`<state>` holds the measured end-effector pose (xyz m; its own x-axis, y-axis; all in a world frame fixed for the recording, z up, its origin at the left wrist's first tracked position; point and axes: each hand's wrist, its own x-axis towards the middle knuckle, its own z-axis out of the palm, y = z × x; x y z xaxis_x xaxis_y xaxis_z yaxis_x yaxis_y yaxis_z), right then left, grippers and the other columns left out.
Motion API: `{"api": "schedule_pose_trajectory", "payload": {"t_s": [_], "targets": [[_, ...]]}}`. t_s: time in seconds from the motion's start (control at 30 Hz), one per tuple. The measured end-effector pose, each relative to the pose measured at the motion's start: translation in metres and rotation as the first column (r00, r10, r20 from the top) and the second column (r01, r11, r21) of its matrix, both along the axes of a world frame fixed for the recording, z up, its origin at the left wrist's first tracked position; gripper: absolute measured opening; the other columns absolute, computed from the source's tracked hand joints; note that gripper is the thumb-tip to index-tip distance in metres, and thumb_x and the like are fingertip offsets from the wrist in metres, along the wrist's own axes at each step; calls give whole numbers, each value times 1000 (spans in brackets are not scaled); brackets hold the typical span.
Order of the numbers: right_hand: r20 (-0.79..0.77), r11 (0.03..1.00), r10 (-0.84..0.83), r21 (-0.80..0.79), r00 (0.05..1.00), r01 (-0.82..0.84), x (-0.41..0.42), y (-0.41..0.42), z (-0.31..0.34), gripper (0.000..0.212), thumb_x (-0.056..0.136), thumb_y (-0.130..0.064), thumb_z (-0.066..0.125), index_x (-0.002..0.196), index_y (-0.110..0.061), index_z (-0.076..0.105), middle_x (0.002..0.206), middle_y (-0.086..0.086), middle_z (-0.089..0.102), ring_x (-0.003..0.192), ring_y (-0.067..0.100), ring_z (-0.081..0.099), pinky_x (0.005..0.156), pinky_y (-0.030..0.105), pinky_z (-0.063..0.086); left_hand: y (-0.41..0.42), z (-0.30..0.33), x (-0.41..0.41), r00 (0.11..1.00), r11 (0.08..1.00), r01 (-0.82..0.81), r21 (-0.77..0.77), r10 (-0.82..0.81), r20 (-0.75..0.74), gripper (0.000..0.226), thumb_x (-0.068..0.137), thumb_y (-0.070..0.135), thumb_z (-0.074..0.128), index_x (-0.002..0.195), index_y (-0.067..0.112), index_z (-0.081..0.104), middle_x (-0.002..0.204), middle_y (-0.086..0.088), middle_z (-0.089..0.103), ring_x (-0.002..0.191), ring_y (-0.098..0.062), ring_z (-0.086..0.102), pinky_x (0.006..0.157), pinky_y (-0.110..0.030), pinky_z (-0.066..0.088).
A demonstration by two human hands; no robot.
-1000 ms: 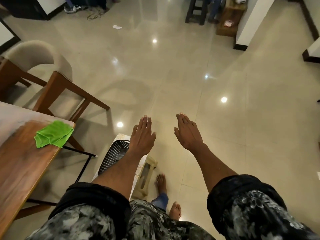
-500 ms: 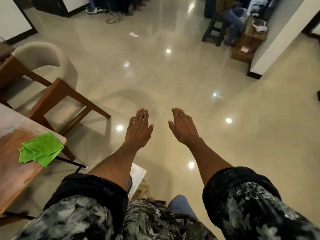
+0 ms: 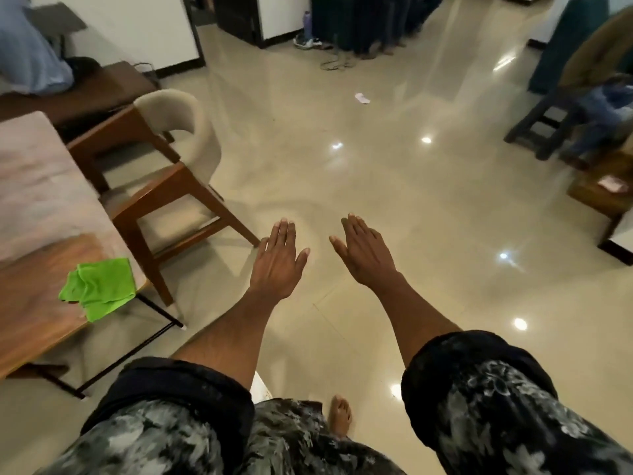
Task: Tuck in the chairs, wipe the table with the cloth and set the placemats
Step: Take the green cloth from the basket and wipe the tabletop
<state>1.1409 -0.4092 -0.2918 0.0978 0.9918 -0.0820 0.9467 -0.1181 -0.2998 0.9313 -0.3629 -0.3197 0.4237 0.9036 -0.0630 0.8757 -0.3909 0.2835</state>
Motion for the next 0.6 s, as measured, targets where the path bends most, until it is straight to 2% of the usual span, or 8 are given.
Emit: {"api": "schedule_pose_trajectory", "payload": {"t_s": [0.1,0.2,0.3,0.43,0.5,0.6], "targets": [[-1,994,102,-25,995,-102,-5,31,-3,89,103,-68,7,162,-6,31,173,17,26,162,30,22,125,44,28,10,-5,-11,994,994,-103,-25,102,-34,73,115,52,22,171,10,6,180,-9,3,167,-23,1,133,-44,9],[1,981,194,-22,981,-194,-18,64,-13,71,112,-56,25,162,-6,31,173,16,27,162,29,22,126,43,25,26,-14,-28,976,978,-208,-34,205,-68,74,114,54,18,172,10,4,180,-9,0,167,-23,-2,133,-43,7],[-13,957,288,-28,958,-288,-36,96,-22,68,113,-53,29,162,-6,31,173,16,26,162,28,21,126,42,24,47,-17,-43,956,955,-289,-67,285,-67,74,114,53,18,172,11,1,180,-8,-3,167,-23,-6,134,-43,5],[-4,924,380,-45,925,-380,-62,145,-23,72,112,-58,25,163,-7,30,174,16,25,163,27,20,127,41,23,78,-21,-64,917,913,-399,-88,397,-34,73,115,52,20,171,11,0,180,-8,-6,167,-23,-7,134,-43,3],[16,904,426,-57,905,-424,-76,169,-21,86,104,-68,12,162,-7,32,173,16,27,162,29,22,126,43,25,95,-26,-75,885,882,-464,-78,464,-14,74,115,52,21,171,11,-2,180,-8,-9,167,-23,-9,134,-43,2],[50,863,503,-67,863,-500,-95,202,-16,99,95,-71,0,162,-6,33,172,17,29,161,30,25,125,44,28,117,-23,-90,839,837,-538,-103,544,37,74,115,51,21,171,11,-4,179,-8,-11,166,-22,-10,133,-41,0]]}}
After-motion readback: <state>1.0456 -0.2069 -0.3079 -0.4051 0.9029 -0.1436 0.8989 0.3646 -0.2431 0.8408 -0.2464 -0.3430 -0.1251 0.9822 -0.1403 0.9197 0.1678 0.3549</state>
